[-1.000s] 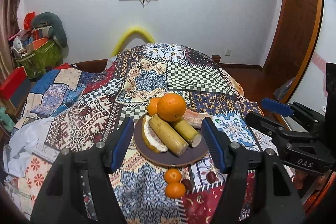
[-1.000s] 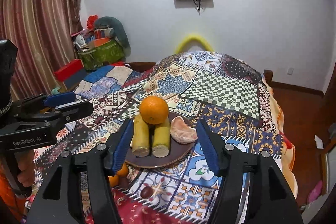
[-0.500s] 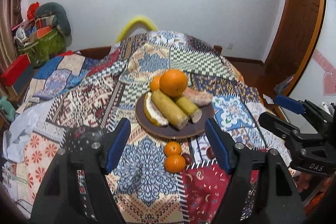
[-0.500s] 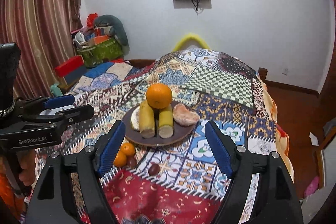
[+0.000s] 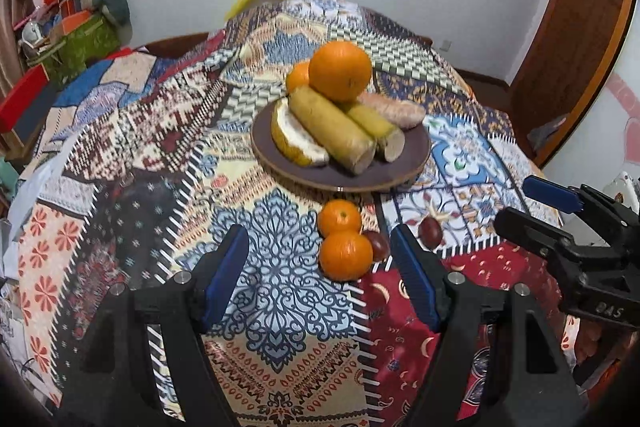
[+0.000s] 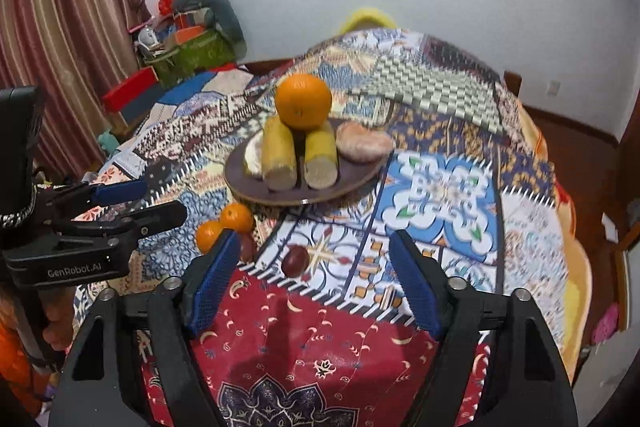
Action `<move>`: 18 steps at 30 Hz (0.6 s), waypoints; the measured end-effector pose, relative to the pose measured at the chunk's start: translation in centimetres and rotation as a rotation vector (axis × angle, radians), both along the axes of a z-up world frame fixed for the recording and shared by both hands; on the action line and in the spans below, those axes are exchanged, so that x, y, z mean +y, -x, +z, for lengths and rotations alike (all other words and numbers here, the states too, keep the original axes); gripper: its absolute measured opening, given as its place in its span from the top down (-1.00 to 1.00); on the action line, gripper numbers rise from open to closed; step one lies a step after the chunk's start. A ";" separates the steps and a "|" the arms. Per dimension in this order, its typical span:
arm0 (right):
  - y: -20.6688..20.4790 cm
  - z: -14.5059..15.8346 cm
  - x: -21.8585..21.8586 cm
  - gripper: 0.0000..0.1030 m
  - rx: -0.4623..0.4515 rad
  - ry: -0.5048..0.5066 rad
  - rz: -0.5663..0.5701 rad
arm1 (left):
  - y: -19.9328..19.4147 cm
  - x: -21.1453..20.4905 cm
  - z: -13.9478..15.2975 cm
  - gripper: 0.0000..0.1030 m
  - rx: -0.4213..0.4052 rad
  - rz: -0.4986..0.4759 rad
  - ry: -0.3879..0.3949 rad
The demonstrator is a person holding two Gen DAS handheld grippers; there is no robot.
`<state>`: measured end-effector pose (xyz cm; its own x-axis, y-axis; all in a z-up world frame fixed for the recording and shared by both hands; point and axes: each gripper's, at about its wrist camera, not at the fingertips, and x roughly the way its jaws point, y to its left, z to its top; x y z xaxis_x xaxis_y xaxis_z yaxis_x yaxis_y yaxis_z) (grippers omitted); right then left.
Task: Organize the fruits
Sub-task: 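Withdraw both tools from the plate, then move the right tool onto a dark red date while the left tool reaches a mandarin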
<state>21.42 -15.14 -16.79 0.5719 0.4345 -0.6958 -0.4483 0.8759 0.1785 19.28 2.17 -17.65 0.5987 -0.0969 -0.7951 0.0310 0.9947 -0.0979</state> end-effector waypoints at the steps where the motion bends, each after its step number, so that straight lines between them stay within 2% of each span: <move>1: -0.1 -0.4 0.1 -0.25 0.011 0.004 0.001 | -0.1 0.0 -0.3 -0.41 0.007 -0.001 0.003; 6: -0.4 -2.2 0.9 0.12 0.064 0.033 0.031 | -0.4 -0.1 -2.0 -0.41 0.051 -0.014 0.045; 11: -0.6 -3.1 1.8 0.24 0.088 0.042 0.066 | -0.6 -0.4 -2.7 -0.41 0.057 -0.033 0.048; 18: -1.2 -4.3 2.9 0.41 0.115 0.058 0.097 | -1.1 -0.5 -3.2 -0.12 0.068 -0.042 0.058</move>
<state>22.62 -12.19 -21.11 0.4444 0.4410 -0.7798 -0.5113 0.8396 0.1834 20.38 1.67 -20.87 0.5376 -0.1678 -0.8263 0.0643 0.9853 -0.1583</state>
